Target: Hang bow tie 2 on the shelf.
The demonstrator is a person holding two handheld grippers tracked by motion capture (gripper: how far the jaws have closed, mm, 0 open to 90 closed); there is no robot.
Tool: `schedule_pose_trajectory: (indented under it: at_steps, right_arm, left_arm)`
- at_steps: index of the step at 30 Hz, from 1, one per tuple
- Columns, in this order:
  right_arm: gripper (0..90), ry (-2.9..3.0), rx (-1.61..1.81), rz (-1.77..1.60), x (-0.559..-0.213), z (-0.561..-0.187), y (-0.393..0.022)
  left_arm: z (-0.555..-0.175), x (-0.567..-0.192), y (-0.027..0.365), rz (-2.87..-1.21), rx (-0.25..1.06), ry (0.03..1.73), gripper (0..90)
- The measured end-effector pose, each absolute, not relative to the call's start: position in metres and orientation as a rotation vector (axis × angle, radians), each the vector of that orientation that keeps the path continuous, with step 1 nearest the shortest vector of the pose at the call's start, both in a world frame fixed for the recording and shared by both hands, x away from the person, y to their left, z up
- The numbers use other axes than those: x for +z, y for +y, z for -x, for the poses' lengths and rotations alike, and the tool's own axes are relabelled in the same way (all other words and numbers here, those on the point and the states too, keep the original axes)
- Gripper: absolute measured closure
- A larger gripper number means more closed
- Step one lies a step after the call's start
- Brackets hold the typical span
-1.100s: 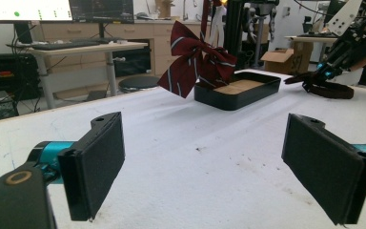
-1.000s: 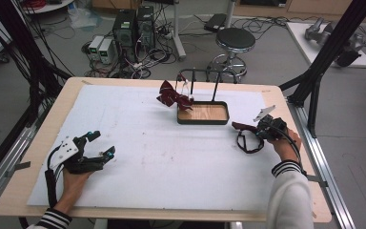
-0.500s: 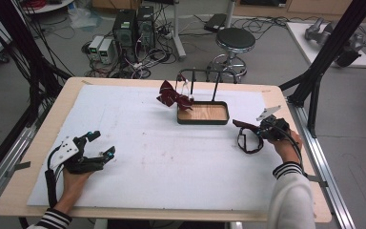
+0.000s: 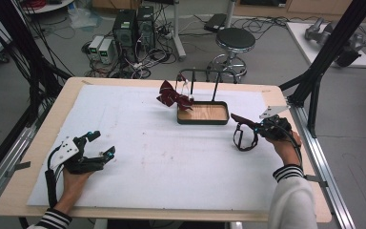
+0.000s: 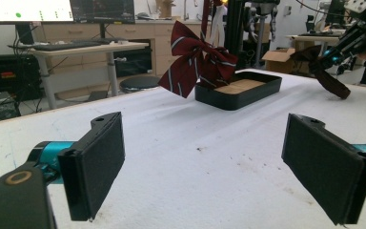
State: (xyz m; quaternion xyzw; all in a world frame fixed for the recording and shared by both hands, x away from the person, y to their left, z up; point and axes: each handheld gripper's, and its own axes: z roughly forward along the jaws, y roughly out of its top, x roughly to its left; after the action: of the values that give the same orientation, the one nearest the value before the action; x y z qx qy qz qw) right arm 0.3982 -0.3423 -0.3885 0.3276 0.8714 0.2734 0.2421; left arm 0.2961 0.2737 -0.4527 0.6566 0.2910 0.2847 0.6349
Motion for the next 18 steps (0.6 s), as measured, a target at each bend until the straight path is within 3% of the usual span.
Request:
schedule_pose_trajectory:
  at_steps: [18]
  right_arm:
    - [83.5,2.288,0.981,-0.894,-0.374,-0.390,-0.331]
  left_arm:
    - [-0.296,-0.453,0.273,-1.502,0.660,0.666,15.0]
